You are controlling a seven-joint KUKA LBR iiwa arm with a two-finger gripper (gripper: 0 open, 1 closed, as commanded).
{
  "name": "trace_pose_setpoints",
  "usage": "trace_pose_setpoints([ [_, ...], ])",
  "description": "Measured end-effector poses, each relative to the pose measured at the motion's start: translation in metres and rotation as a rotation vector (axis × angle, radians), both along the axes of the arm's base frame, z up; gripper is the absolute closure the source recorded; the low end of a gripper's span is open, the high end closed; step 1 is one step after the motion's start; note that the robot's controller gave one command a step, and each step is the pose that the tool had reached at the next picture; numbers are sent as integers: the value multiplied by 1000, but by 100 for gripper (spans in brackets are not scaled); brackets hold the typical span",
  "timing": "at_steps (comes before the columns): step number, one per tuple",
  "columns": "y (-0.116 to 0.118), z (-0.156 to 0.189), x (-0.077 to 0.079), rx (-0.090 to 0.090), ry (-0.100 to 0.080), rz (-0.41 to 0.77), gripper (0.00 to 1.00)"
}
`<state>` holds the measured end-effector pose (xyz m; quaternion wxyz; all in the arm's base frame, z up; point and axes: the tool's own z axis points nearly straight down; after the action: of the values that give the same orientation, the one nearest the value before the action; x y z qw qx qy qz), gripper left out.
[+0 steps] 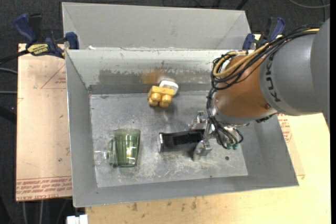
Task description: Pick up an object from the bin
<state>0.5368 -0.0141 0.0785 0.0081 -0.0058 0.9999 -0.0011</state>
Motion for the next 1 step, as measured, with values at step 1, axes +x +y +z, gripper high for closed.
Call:
trace_pose_setpoints([
  [1, 0, 0, 0, 0, 0, 0, 100],
])
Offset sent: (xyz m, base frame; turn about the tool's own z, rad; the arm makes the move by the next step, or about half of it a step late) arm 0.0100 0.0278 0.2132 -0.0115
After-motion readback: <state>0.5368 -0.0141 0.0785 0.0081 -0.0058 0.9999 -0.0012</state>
